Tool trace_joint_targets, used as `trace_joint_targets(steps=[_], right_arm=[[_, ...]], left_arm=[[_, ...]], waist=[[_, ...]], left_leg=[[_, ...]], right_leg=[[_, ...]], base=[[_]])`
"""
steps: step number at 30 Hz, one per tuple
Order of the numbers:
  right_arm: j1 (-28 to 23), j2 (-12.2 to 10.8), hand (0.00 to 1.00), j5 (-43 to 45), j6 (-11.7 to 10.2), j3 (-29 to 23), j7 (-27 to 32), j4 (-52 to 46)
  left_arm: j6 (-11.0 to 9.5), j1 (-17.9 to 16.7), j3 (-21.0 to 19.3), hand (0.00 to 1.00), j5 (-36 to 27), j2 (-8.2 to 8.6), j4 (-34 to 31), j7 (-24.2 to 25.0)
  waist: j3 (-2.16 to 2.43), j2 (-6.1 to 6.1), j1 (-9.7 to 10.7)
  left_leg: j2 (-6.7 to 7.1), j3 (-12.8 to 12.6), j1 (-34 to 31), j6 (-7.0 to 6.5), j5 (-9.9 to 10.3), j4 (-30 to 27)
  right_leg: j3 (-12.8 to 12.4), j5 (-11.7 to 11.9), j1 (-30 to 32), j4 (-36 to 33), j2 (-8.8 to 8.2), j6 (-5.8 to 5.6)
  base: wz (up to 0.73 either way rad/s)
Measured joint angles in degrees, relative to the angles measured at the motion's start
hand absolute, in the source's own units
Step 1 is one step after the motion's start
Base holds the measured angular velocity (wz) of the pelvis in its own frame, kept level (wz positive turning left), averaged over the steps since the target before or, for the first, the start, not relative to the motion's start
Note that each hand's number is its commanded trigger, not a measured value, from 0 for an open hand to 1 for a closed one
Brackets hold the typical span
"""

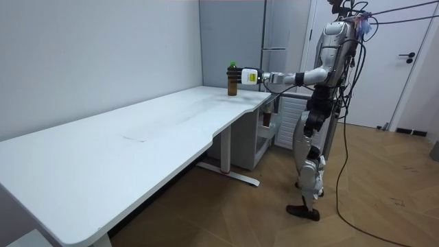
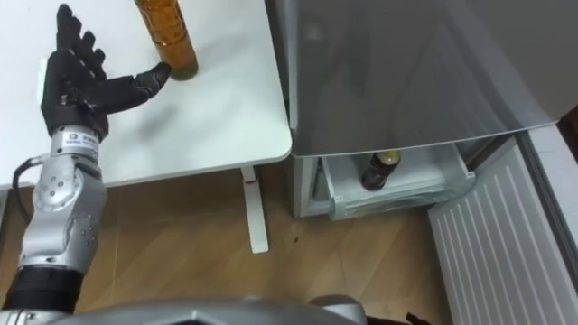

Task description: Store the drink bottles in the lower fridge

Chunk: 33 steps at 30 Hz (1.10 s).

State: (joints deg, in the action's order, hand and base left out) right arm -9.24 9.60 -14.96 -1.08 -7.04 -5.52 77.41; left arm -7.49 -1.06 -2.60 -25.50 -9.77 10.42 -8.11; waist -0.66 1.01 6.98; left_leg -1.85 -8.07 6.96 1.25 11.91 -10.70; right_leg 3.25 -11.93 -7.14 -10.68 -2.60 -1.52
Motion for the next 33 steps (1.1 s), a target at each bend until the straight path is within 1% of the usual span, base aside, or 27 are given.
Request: trace_joint_targets(steps=[1, 2, 5, 7, 9, 11, 13, 17, 19, 21, 22, 24, 27, 30, 31, 33], right_arm=[[0.0, 0.0, 0.0, 0.5, 0.2, 0.0, 0.1, 0.0], [0.2, 0.0, 0.0, 1.5, 0.9, 0.0, 0.5, 0.0], [0.1, 0.0, 0.0, 2.3, 2.2, -0.6, 0.9, 0.0], [0.1, 0.0, 0.0, 2.7, 2.7, -0.9, 1.1, 0.2], [0.3, 0.2, 0.0, 3.4, 3.7, -1.1, 1.1, 0.3], [0.2, 0.3, 0.0, 3.9, 3.7, -1.5, 1.0, 0.3], [0.3, 0.5, 0.0, 4.2, 4.2, -2.1, 1.1, 0.2], [0.2, 0.6, 0.0, 5.5, 5.0, -2.2, 1.0, 0.2], [0.1, 0.7, 0.0, 7.5, 5.1, -2.3, 0.8, 0.2], [0.0, 0.7, 0.0, 9.3, 6.1, -3.2, 0.4, 0.1], [0.0, 0.7, 0.0, 9.3, 6.1, -3.4, 0.4, 0.0], [0.0, 0.8, 0.0, 9.2, 6.2, -3.9, 0.3, -0.2], [-0.1, 1.1, 0.0, 9.2, 6.2, -4.1, 0.3, -0.3], [0.1, 1.4, 0.0, 9.2, 7.1, -4.7, 0.4, -0.4], [0.2, 1.4, 0.0, 9.2, 7.3, -4.9, 0.4, -0.5], [-0.1, 1.4, 0.0, 8.9, 7.8, -5.5, 0.4, -0.6]], left_arm=[[0.3, 0.0, 0.0, 0.0, -0.7, -0.08, 0.1, 0.0], [0.9, 0.1, -0.1, 0.0, -1.8, -0.18, 0.2, 0.0], [2.3, 0.6, -0.1, 0.0, -2.0, -0.2, 0.2, 0.0], [2.8, 1.8, -0.3, 0.0, -2.1, -0.2, 1.0, 0.0], [3.6, 3.9, -1.5, 0.0, -3.4, -0.21, 2.3, 0.0], [3.7, 5.1, -2.5, 0.0, -4.4, -0.39, 2.7, -0.1], [3.7, 6.5, -4.0, 0.0, -5.5, -0.4, 3.6, -0.1], [4.0, 8.3, -4.7, 0.0, -5.5, -0.44, 6.2, -0.2], [4.7, 9.1, -5.2, 0.0, -5.4, -0.44, 6.8, -0.2], [5.2, 10.0, -5.6, 0.0, -5.5, -0.47, 7.6, -0.1], [5.3, 10.0, -5.7, 0.0, -5.5, -0.49, 7.6, -0.1], [6.2, 10.0, -6.2, 0.0, -5.6, -0.92, 7.9, 0.1], [7.2, 10.3, -6.3, 0.0, -5.6, -1.87, 8.7, 0.1], [7.7, 10.6, -6.6, 0.0, -5.5, -3.13, 8.8, -0.2], [7.7, 10.8, -6.8, 0.0, -5.6, -3.25, 8.9, -0.2], [7.7, 12.2, -7.3, 0.0, -5.9, -3.96, 9.9, -0.2]], waist=[[0.01, -0.04, 0.2], [0.03, -0.12, 0.6], [0.04, -0.41, 1.0], [0.02, -0.59, 1.2], [0.05, -0.91, 1.2], [0.06, -1.11, 1.6], [0.07, -1.48, 2.1], [0.17, -1.66, 2.2], [0.17, -1.65, 2.5], [0.17, -1.56, 2.4], [0.24, -1.67, 2.4], [0.17, -1.48, 2.5], [0.22, -1.2, 2.8], [0.23, -1.22, 3.5], [0.23, -1.24, 3.5], [0.24, -1.32, 3.5]], left_leg=[[0.0, 0.0, 0.0, 0.0, 0.0, 0.0], [0.0, -0.1, 0.0, 0.0, 0.0, 0.0], [-0.04, -0.5, 0.1, 0.0, 0.0, 0.0], [-0.09, -0.6, 0.1, 0.0, 0.0, 0.0], [-0.3, -1.2, 0.5, 0.02, 0.0, 0.2], [-0.41, -1.4, 0.7, 0.03, 0.0, 0.4], [-0.48, -2.0, 1.0, 0.03, 0.0, 0.6], [-0.49, -2.9, 1.7, 0.03, 0.0, 1.2], [-0.49, -3.1, 1.8, 0.03, 0.0, 1.3], [-0.54, -3.6, 1.9, 0.03, 0.0, 1.3], [-0.55, -3.8, 2.0, 0.03, 0.0, 1.3], [-0.55, -4.3, 2.3, 0.03, 0.0, 1.3], [-0.55, -4.4, 2.3, 0.05, 0.0, 1.3], [-0.57, -4.4, 2.2, 0.02, 0.1, 1.3], [-0.58, -4.4, 2.3, 0.02, 0.1, 1.3], [-0.63, -4.5, 2.3, 0.02, 0.1, 1.2]], right_leg=[[0.0, 0.0, 0.0, 0.0, 0.0, 0.0], [-0.1, 0.0, 0.1, 0.0, -0.01, 0.0], [-0.4, 0.0, 0.2, -0.1, 0.02, 0.02], [-0.6, 0.0, 0.2, -0.1, 0.11, 0.02], [-1.7, 0.1, 0.2, 0.0, 0.44, 0.11], [-2.1, 0.1, 0.2, 0.0, 0.57, 0.13], [-2.7, 0.1, 0.3, -0.1, 0.69, 0.16], [-3.5, 0.1, 0.4, -0.1, 0.73, 0.18], [-3.7, 0.1, 0.5, -0.2, 0.73, 0.19], [-4.2, 0.1, 0.8, -1.0, 0.81, 0.21], [-4.4, 0.1, 0.8, -1.1, 0.82, 0.21], [-4.8, 0.1, 0.9, -1.2, 0.83, 0.21], [-4.9, 0.1, 1.2, -1.3, 0.83, 0.2], [-4.9, 0.1, 1.3, -1.5, 0.85, 0.16], [-5.0, 0.1, 1.4, -1.6, 0.88, 0.16], [-5.3, 0.1, 1.6, -2.0, 1.01, 0.16]], base=[[-0.05], [-0.05], [-0.05], [-0.05], [-0.13], [-0.09], [-0.11], [-0.13], [-0.07], [-0.11], [-0.19], [-0.14], [-0.02], [0.0], [0.0], [-0.06]])
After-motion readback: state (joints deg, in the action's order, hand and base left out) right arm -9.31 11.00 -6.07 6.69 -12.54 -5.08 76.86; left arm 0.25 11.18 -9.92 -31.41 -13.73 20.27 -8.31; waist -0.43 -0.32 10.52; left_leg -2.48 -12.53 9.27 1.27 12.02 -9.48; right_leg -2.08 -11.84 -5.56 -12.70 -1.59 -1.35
